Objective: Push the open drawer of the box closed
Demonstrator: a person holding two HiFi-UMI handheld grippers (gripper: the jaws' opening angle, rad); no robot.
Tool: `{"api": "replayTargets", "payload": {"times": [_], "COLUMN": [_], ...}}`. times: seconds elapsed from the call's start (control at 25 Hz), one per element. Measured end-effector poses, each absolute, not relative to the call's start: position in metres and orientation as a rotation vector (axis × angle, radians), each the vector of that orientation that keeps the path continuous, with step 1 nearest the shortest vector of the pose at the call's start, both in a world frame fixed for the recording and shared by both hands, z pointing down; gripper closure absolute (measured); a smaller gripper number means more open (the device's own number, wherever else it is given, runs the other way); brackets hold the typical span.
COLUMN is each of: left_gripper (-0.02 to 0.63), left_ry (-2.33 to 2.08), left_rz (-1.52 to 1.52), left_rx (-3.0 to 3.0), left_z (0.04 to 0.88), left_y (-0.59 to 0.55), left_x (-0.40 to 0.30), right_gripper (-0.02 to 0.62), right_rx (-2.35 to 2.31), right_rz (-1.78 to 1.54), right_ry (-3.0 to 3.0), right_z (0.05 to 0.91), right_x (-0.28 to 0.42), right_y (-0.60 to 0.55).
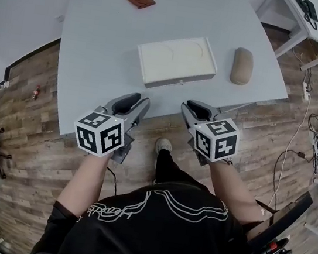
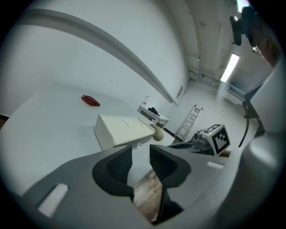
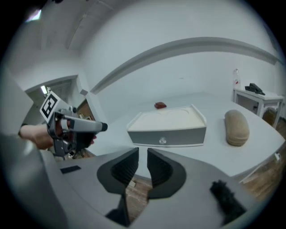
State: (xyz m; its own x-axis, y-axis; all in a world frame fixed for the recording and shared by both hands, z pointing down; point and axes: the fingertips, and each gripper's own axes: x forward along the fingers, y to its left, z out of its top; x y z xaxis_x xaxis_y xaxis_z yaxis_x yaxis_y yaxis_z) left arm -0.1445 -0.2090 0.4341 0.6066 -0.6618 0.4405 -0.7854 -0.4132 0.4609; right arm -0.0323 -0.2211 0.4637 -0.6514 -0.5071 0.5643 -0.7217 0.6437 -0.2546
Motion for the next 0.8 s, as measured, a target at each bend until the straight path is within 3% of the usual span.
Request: {"api": "replayTargets", "payload": {"times": [0.24,0.4,0.8], "left_gripper": [0.526,0.598,0.598], "left_ry": [-1.048,-1.016,-0.948], "left_rz": [0.16,0.109,0.151], "left_rx": [2.259,2.349,2.539], "left_z": [0.388,0.349,0.294], "left_y": [-0.136,-0.094,-0.027], "left_x": [-0.108,-0.091,-0.059], "right_gripper": [0.584,0.586,0.586], "right_rx": [0.876,0.779,0.742], "right_rz": [0.601,0.541,0.428], "right_ry": [-2.652,-2.768,-2.802], "right_z": [0.385,0.344,0.315], "right_x": [-0.031,-0.034,-0.026], "right_y": [-0.155,-0.106,-0.041]}}
